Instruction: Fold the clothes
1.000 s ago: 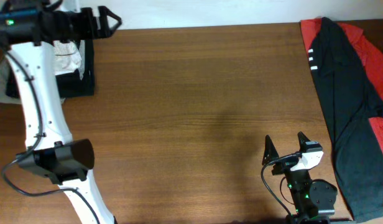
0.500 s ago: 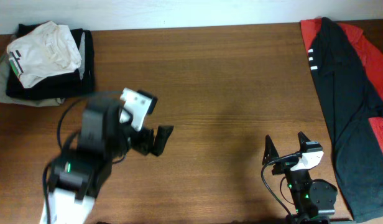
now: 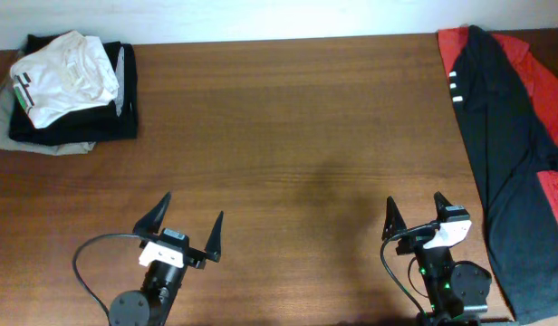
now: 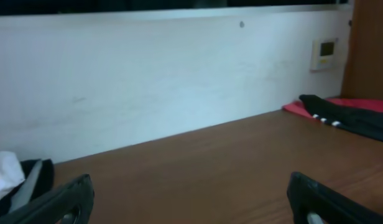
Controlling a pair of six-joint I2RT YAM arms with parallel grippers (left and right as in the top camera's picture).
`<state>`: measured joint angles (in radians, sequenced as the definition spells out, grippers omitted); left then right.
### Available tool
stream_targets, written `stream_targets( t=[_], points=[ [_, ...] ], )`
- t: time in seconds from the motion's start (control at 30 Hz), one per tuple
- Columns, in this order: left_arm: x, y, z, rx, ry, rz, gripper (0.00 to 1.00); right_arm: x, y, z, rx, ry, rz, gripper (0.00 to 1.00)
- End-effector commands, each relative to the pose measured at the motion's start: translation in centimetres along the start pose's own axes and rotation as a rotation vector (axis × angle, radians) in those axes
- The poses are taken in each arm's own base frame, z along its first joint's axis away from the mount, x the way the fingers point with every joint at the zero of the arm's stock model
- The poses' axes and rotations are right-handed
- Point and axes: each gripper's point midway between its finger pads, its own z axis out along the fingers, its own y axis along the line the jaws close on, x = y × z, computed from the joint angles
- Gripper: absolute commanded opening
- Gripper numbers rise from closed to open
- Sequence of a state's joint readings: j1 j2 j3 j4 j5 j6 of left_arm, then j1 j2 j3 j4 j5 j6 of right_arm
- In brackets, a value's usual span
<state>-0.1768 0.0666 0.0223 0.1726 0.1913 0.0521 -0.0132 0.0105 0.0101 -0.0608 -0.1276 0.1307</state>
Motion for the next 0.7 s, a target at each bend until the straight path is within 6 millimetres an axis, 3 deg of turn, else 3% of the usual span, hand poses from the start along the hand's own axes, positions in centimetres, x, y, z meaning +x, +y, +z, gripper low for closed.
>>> stream_targets(
  t=[0.0, 0.1, 0.13, 0.27, 0.67],
  points=[
    [0.4, 2.1, -0.5, -0.11, 0.004, 0.015, 0.99, 0.2, 0.0, 0.0, 0.001, 0.004, -0.003, 0.99],
    [5.0, 4.0, -1.4, -0.195, 0.19, -0.014, 0.99, 0.2, 0.0, 0.0, 0.001, 0.004, -0.003, 0.99],
    [5.4, 4.6, -1.6, -0.221, 0.207, -0.016, 0.99, 0.2, 0.0, 0.0, 0.001, 0.004, -0.003, 0.99],
    [5.5, 6.6, -2.2, -0.305, 0.212, -0.014, 0.99, 0.2, 0.0, 0.0, 0.001, 0.004, -0.003, 0.99],
    [5.5, 6.6, -2.2, -0.307, 0.212, -0.014, 0.99, 0.2, 0.0, 0.0, 0.001, 0.004, -0.003, 0.99]
  ],
)
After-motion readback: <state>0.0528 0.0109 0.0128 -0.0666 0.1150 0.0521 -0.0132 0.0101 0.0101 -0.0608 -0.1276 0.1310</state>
